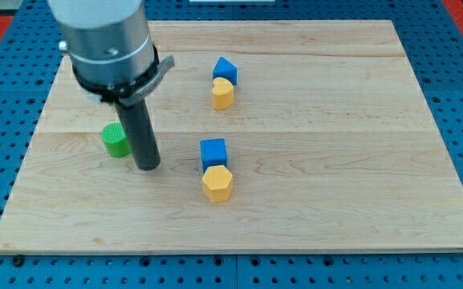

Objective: Separate yellow heart and the blue triangle

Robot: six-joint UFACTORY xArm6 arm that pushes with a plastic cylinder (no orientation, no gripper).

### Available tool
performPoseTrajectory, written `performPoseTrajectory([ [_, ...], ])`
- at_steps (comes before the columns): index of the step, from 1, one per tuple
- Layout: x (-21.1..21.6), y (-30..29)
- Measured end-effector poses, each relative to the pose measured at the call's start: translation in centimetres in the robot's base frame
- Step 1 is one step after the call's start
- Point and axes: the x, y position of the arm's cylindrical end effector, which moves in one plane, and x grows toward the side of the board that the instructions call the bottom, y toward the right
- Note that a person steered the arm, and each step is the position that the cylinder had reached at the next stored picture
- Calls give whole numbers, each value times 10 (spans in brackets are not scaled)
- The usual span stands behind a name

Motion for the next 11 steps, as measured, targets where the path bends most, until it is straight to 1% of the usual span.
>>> performPoseTrajectory([
  [1, -8, -37],
  [2, -36, -51],
  [3, -60, -53],
  [4, -54, 10],
  [5, -98, 114],
  [6, -128, 195],
  [7, -190, 198],
  [8, -245, 183],
  [9, -234, 144],
  [10, -190, 130],
  [11, -189, 120],
])
